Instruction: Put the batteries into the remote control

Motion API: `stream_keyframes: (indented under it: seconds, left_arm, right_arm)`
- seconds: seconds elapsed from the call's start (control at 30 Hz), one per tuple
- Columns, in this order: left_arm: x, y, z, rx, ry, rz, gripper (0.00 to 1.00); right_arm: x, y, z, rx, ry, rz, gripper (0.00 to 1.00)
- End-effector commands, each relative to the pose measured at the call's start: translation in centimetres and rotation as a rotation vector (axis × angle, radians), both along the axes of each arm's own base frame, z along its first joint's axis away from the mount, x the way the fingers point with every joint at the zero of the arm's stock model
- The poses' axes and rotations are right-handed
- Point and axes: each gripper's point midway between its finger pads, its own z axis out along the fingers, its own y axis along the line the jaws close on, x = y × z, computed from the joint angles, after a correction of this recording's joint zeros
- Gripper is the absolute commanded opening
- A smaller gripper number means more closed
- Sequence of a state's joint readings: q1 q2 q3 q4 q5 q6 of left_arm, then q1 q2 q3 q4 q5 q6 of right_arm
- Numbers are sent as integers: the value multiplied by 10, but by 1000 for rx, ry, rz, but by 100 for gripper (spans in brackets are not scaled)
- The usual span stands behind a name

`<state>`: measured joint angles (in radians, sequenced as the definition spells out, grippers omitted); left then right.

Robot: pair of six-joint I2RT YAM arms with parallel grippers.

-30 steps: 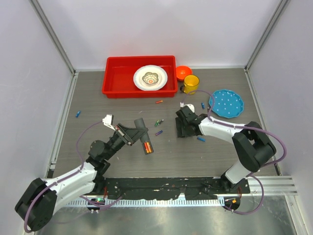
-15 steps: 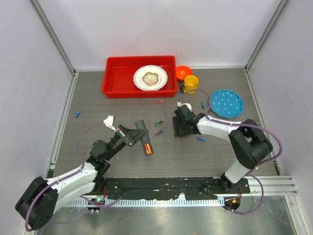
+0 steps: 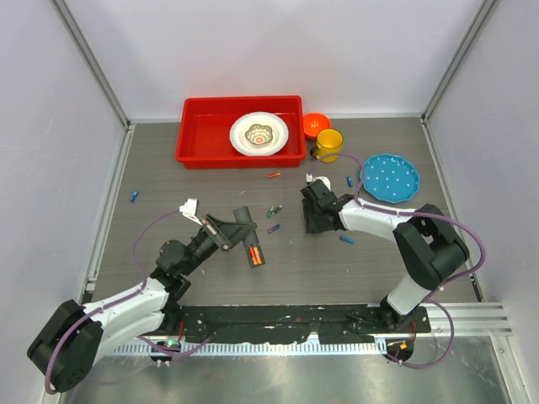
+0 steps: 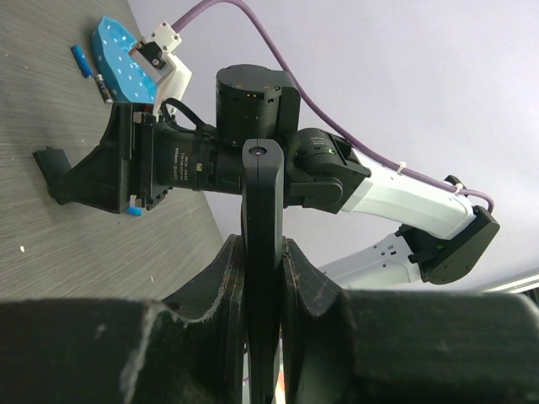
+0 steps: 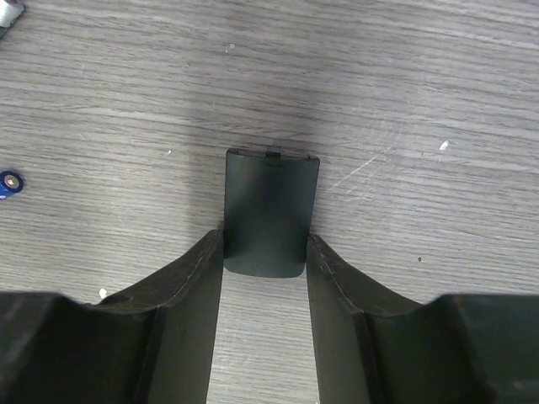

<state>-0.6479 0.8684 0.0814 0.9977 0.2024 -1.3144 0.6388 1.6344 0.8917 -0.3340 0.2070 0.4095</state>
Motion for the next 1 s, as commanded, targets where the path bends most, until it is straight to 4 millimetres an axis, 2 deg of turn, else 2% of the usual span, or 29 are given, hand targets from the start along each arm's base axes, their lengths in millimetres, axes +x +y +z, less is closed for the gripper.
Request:
stream_keyframes:
  seconds: [0.0, 0.1, 0.2, 0.3, 0.33, 0.4, 0.47, 0.5, 0.57, 0.6, 0.63, 0.7, 0.8, 0.83, 0.97]
  left_arm:
    - [-4, 2, 18, -37, -69, -3, 0]
    - [-3, 1, 17, -34, -65, -4, 0]
    - [-1, -1, 17, -31, -61, -4, 0]
    - [5, -6, 20, -22, -60, -6, 0]
    - [7, -8, 22, -23, -65, -7, 0]
    - [14, -13, 23, -21, -59, -7, 0]
    - [19, -17, 36, -49, -86, -9, 0]
    - [24, -21, 28, -41, -64, -10, 0]
    - [29, -25, 38, -84, -81, -14, 0]
    - [34, -28, 30, -79, -62, -14, 0]
    - [34, -29, 38, -110, -91, -15, 0]
    - [39, -30, 39, -142, -81, -12, 0]
    - [47, -34, 30, -168, -47, -9, 0]
    - [50, -37, 25, -165, -28, -12, 0]
    - [54, -43, 23, -162, -20, -19, 0]
  right_arm:
    - [-12, 0, -15, 4, 52, 8, 42]
    - [-15, -2, -14, 4, 55, 4, 33]
    - [-14, -3, 2, 28, 16, -11, 24]
    - [-10, 0, 40, 91, -63, -17, 17]
    - [-11, 2, 64, 134, -107, -9, 14]
    - [-14, 2, 86, 163, -142, 0, 13]
    - [-24, 6, 118, 214, -162, 38, 11]
    - [-29, 9, 128, 233, -164, 58, 11]
    - [-45, 19, 151, 273, -142, 127, 9]
    - [-50, 21, 157, 275, -138, 153, 8]
    - [-58, 24, 167, 274, -129, 176, 6]
    - [-73, 34, 175, 260, -117, 238, 5]
    - [-96, 50, 186, 258, -95, 322, 4]
    - [-100, 54, 191, 265, -93, 337, 4]
    - [-113, 68, 193, 300, -59, 380, 3]
